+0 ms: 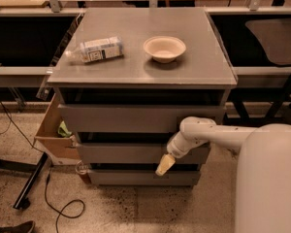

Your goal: Open middle drawer

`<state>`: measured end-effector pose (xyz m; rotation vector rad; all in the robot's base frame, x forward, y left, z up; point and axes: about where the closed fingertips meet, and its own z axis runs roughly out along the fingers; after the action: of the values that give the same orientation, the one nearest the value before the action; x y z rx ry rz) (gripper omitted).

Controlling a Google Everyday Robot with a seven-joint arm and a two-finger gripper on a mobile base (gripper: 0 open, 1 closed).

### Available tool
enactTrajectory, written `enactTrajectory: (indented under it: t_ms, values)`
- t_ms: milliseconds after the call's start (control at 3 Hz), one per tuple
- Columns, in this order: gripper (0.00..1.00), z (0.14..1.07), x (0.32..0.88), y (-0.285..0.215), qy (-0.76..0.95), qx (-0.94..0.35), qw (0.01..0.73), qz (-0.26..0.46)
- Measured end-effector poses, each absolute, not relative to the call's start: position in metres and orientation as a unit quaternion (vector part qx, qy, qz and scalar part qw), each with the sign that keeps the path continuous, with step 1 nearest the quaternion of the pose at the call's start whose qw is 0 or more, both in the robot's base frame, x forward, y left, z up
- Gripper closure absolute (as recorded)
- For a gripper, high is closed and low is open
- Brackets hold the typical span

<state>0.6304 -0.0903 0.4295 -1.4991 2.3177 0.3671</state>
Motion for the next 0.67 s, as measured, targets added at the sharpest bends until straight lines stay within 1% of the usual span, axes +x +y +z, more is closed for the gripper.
enactTrajectory:
  t_ms: [333, 667]
  values:
    - [0.00, 0.4181, 0.6223, -0.0964, 0.825, -0.522, 0.165, 0.138]
    - [0.17, 0.4176, 0.6157, -0.1003, 0.828, -0.517, 0.165, 0.140]
